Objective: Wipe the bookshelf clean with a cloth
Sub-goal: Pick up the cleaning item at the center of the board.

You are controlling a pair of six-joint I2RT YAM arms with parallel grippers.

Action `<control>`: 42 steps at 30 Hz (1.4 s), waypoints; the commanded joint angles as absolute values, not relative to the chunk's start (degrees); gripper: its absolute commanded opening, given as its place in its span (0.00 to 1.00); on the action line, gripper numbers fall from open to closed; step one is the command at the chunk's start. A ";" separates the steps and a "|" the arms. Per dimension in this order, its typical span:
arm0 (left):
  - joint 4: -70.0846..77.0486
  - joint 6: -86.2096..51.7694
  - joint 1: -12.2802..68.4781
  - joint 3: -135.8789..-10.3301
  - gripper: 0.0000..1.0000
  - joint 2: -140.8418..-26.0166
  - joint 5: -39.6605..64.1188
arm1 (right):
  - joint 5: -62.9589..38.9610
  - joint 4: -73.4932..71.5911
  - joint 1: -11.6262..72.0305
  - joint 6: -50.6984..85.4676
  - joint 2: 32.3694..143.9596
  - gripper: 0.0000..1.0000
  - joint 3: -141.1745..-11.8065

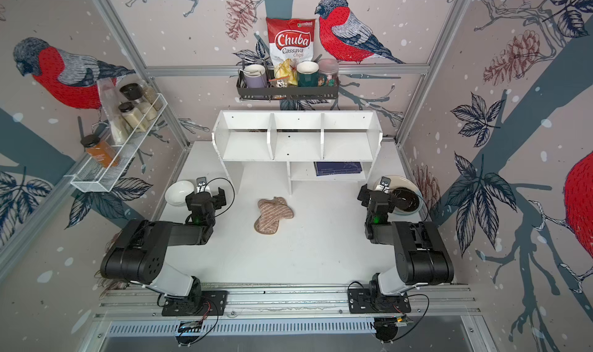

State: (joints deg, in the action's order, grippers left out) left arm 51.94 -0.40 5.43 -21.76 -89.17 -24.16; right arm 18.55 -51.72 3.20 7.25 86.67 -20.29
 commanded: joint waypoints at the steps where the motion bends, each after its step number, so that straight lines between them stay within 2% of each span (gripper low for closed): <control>1: 52.91 -0.06 5.26 -21.80 0.99 -89.03 -23.96 | 16.22 -51.28 3.62 5.75 86.38 1.00 -20.65; 14: 52.32 -0.61 4.93 -21.99 0.97 -88.97 -23.64 | 15.53 -51.25 2.76 6.49 86.15 1.00 -20.63; 15: 52.69 -0.39 4.86 -21.89 0.96 -88.75 -23.27 | 19.29 -51.68 3.35 7.32 85.55 1.00 -20.54; 17: 49.03 -0.29 4.93 -22.57 0.96 -83.77 -24.28 | 37.47 -38.85 7.97 8.91 79.71 1.00 -24.26; 18: 40.32 -0.89 4.92 -24.91 0.96 -80.18 -26.09 | 43.70 -23.76 9.55 11.72 74.42 1.00 -29.36; 19: 32.00 -1.67 4.92 -27.94 0.96 -76.58 -28.64 | 43.89 -8.71 10.10 16.11 70.67 1.00 -34.11; 21: 19.93 -7.34 4.97 -32.15 0.96 -70.26 -33.02 | 37.99 14.32 10.06 25.65 64.73 1.00 -42.88; 24: 4.61 -19.73 5.29 -36.49 0.95 -61.99 -37.15 | 31.46 20.77 9.56 35.79 55.51 1.00 -38.85; 26: -5.86 -27.65 5.99 -38.85 0.95 -56.83 -36.80 | 14.26 20.87 5.74 40.66 48.33 1.00 -32.54; 27: -8.83 -28.55 6.83 -38.98 0.93 -54.95 -35.53 | 11.41 22.35 6.29 42.93 45.52 1.00 -29.95; 28: -10.32 -28.66 8.07 -38.79 0.91 -52.97 -35.20 | 10.13 23.38 8.42 43.60 43.35 1.00 -28.33; 29: -12.07 -28.64 10.02 -38.91 0.91 -51.23 -36.34 | 12.93 25.75 13.98 44.58 42.62 1.00 -27.85; 31: -15.04 -28.21 13.77 -40.02 0.91 -49.08 -38.52 | 23.55 28.72 29.11 47.09 43.97 1.00 -28.40; 34: -18.99 -28.34 16.62 -42.57 0.91 -47.65 -38.02 | 36.88 30.21 51.29 53.46 53.44 1.00 -32.88; 36: -22.15 -28.66 16.82 -44.72 0.89 -47.86 -36.48 | 43.01 30.11 61.83 56.82 63.11 1.00 -38.98; 38: -23.89 -28.20 16.80 -46.17 0.88 -47.84 -35.25 | 45.32 28.36 67.82 56.20 75.81 1.00 -47.29; 42: -22.78 -26.71 16.87 -46.08 0.89 -45.89 -34.11 | 42.21 27.33 71.07 51.24 95.61 1.00 -65.68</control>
State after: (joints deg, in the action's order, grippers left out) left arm -20.82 -27.11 16.75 -45.76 -46.74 -34.83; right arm 39.40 27.46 69.76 52.60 89.43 -59.96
